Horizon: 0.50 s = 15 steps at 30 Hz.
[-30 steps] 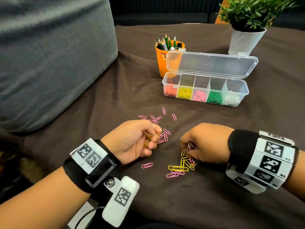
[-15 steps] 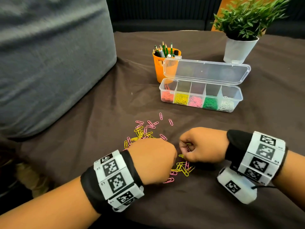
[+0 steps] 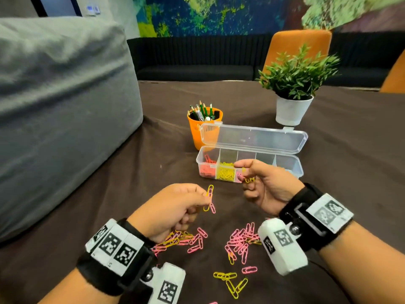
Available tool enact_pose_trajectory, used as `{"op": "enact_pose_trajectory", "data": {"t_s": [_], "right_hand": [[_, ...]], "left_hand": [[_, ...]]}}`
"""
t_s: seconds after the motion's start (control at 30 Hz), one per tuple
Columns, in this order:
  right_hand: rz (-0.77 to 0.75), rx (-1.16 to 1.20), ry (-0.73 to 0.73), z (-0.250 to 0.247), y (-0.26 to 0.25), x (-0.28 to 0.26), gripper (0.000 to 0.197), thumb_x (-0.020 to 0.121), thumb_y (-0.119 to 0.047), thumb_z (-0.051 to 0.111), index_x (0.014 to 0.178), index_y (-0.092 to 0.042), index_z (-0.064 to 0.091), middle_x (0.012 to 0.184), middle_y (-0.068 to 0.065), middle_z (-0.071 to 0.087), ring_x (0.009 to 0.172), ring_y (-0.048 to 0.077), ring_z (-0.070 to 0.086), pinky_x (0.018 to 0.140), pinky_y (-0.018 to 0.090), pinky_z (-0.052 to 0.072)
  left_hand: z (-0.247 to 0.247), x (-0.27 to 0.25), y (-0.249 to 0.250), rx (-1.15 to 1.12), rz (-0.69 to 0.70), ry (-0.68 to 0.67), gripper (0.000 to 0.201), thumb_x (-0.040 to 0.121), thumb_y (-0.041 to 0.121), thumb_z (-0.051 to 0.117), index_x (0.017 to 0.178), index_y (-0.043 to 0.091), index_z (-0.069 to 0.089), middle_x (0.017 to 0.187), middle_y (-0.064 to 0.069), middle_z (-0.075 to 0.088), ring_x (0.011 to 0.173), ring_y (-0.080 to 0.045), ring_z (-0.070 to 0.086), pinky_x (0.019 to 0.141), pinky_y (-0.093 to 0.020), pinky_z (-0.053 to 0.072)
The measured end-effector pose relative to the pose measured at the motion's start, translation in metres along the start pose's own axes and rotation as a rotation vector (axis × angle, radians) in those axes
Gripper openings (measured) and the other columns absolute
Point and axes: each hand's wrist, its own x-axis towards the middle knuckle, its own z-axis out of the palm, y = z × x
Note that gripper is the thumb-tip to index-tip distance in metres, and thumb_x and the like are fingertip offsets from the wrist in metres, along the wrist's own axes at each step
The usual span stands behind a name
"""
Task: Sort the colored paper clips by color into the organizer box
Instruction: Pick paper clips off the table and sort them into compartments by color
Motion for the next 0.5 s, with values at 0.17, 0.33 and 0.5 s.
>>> {"op": "enact_pose_trajectory", "data": {"t_s": [0.17, 0.33, 0.5], "right_hand": [[-0.097, -0.162, 0.110, 0.010, -0.029, 0.052, 0.019, 0.086, 0.001, 0.042, 0.080, -0.009, 0.057, 0.066, 0.003, 0.044, 0.048, 0.010, 0.030, 0.040, 0.019, 0.019], [-0.225, -0.756, 0.188, 0.001, -0.044, 0.100, 0.025, 0.086, 0.007, 0.052, 0.074, -0.013, 0.062, 0.051, -0.004, 0.052, 0.041, 0.007, 0.041, 0.041, 0.020, 0.030], [-0.338, -0.896, 0.214, -0.014, -0.030, 0.116, 0.012, 0.086, -0.015, 0.067, 0.074, -0.016, 0.068, 0.051, -0.012, 0.058, 0.041, -0.003, 0.047, 0.052, 0.020, 0.038]], "left_hand": [[0.002, 0.078, 0.026, 0.164, 0.059, 0.215, 0.020, 0.089, 0.020, 0.066, 0.071, 0.017, 0.062, 0.057, 0.001, 0.038, 0.043, -0.011, 0.030, 0.040, -0.017, 0.021], [-0.004, 0.140, 0.046, 0.340, 0.080, 0.302, 0.020, 0.089, 0.023, 0.067, 0.073, 0.013, 0.062, 0.048, 0.002, 0.045, 0.041, -0.013, 0.041, 0.044, -0.022, 0.036], [-0.011, 0.152, 0.043, 0.224, 0.065, 0.327, 0.014, 0.091, 0.018, 0.066, 0.078, 0.014, 0.064, 0.064, 0.001, 0.062, 0.055, -0.013, 0.058, 0.051, -0.025, 0.051]]}}
